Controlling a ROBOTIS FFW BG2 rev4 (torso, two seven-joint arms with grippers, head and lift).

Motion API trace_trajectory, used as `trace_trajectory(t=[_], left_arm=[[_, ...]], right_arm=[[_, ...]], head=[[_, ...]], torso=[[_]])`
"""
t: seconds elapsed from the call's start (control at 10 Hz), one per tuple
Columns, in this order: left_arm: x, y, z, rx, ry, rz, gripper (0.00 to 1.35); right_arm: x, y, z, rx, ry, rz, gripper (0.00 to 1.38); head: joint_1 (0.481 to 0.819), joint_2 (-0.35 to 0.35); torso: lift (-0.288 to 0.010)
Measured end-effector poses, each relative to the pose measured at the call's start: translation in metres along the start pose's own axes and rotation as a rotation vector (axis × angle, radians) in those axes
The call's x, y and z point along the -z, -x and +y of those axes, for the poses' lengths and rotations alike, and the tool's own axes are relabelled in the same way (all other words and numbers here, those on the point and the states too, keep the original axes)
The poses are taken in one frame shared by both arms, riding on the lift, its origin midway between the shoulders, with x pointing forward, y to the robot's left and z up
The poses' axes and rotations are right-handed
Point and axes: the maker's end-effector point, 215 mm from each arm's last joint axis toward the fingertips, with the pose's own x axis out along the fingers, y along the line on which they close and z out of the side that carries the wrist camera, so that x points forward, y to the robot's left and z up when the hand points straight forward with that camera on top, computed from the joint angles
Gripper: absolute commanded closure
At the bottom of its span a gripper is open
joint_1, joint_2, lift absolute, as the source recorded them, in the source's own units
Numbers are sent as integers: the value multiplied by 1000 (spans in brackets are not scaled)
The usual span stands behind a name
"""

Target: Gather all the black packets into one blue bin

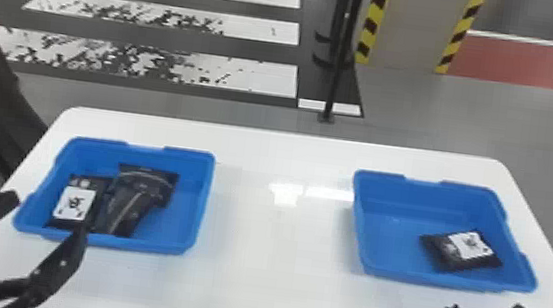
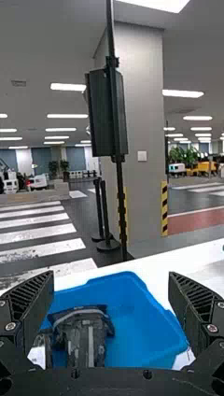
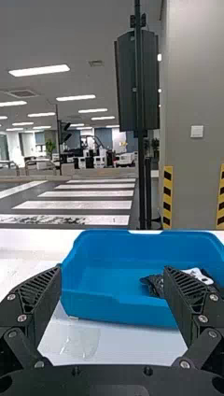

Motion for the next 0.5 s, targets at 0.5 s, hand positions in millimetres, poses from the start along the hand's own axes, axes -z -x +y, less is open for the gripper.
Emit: trace_trajectory(t=[0.5], left_arm=[[11,59,-16,-62,169,16,131]], right_arm=[[-6,-50,7,-52,0,189,226]], head=[[695,32]], torso=[[-110]])
